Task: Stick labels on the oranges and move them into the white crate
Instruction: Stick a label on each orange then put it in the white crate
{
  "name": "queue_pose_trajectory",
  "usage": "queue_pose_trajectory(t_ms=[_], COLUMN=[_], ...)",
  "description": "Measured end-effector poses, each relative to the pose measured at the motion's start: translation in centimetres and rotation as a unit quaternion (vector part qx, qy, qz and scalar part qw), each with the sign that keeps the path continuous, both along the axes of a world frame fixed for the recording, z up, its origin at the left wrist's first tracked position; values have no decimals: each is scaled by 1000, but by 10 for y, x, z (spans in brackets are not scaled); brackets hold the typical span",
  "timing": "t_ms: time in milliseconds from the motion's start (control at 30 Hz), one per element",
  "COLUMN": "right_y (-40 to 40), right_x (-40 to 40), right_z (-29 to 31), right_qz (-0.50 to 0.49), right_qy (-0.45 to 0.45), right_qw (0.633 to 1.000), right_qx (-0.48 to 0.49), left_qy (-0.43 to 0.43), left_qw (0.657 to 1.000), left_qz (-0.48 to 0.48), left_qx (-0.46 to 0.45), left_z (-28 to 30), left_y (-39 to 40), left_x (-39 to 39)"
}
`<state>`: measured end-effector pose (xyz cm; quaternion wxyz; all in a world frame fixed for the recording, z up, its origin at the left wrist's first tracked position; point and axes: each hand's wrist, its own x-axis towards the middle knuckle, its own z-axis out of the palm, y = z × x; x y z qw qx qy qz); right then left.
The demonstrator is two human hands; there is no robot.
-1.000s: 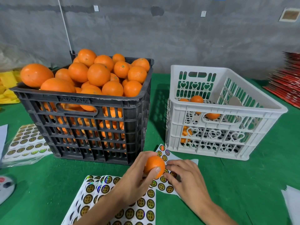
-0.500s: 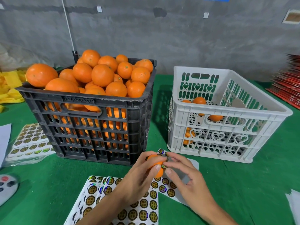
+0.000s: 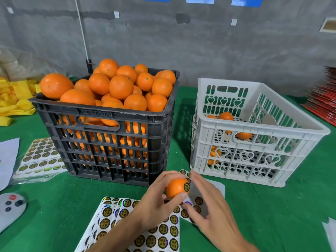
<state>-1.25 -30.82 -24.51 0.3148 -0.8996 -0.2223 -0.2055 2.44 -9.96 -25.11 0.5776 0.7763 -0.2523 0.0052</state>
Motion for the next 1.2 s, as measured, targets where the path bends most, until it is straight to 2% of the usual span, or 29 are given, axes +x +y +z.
queue_pose_trajectory(t_ms=[33,100,267,367,467,600,700,767,833,900,933,1000,1033,1067,1100,1200], right_y=[1,4,8,3,-8,-26,-35,-38,-38,-35,-33,-26,-23,-21,-19,-18], right_x=[-1,-2,1,10,27,60,80,88,93,95,95,98,99,100,101,103], right_z=[0,-1,20,49,86,135,155,153,141,127,121,114,113,112,110,109], right_qz=[13,31,12,-10,-57,-127,-186,-229,-244,-244,-243,-241,-244,-250,-258,-261], right_qy=[-55,-106,-226,-288,-333,-360,-341,-298,-270,-277,-278,-277,-280,-281,-280,-279], right_qw=[998,990,972,955,940,924,921,926,929,926,925,922,920,918,917,917], right_qx=[-42,-84,-70,-72,-47,-14,-25,-46,-65,-81,-91,-121,-129,-128,-120,-114], left_qy=[7,16,25,12,-29,-175,-228,-278,-329,-299,-248,-128,-81,-55,-51,-19], left_qw=[1000,999,995,991,988,984,968,943,902,876,870,863,870,875,866,794], left_qz=[6,22,16,-36,-80,-31,4,82,192,278,300,295,279,268,268,255], left_qx=[-11,-39,-98,-130,-125,-2,107,164,204,255,303,389,399,399,418,552], left_z=[2,9,40,73,117,180,218,234,246,255,257,257,257,256,255,254], left_y=[1,4,-2,-20,-40,-62,-68,-62,-44,-14,5,40,52,62,67,68], left_x=[0,-2,-13,-14,-1,35,58,69,80,93,102,117,121,124,126,133])
